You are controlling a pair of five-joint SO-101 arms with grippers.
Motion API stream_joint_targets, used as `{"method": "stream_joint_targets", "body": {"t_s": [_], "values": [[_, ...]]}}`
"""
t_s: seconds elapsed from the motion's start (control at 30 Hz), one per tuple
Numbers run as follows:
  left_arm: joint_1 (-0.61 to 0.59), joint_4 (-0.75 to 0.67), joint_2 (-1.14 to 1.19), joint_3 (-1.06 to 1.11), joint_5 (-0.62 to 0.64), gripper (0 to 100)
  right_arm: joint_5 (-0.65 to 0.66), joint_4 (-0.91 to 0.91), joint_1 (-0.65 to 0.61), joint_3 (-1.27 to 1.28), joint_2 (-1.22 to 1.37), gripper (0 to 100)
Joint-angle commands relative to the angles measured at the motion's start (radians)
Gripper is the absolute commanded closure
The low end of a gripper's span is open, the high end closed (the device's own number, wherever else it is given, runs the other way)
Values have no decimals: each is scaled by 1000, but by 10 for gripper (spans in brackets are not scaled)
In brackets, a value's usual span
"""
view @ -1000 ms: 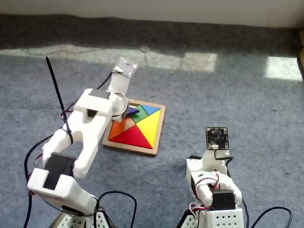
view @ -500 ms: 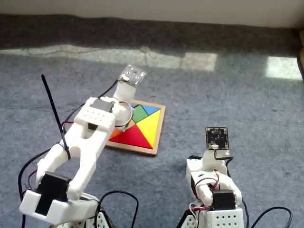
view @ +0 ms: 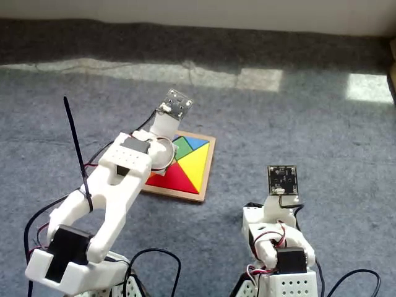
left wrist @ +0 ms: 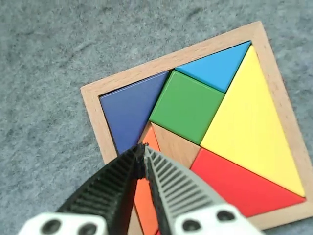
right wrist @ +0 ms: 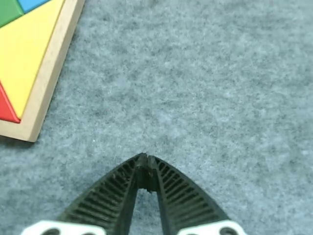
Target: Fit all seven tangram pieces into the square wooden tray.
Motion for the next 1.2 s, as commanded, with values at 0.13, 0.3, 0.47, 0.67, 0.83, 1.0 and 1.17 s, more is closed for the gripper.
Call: {"method": "stream_joint_targets", "body": {"t_s": [0.13, 0.3, 0.47, 0.67, 0.83, 1.0, 1.17], "values": [[5, -20, -196, 70, 58, 995, -2, 7, 13, 134, -18, 992], [4, -81, -461, 263, 58, 995, -2, 7, 13, 134, -18, 992], [-12, -89, -727, 397, 58, 995, -2, 7, 13, 134, -18, 992], [-110, -80, -1013, 490, 68, 995, -2, -1, 13, 134, -18, 992], [-127, -11, -1310, 636, 112, 995, -2, 15, 13, 134, -18, 992], [-127, 141, -1638, 750, 110, 994, -2, 79, 12, 134, -18, 992], [-154, 273, -1679, 769, 109, 993, -2, 77, 12, 134, -18, 992]]}}
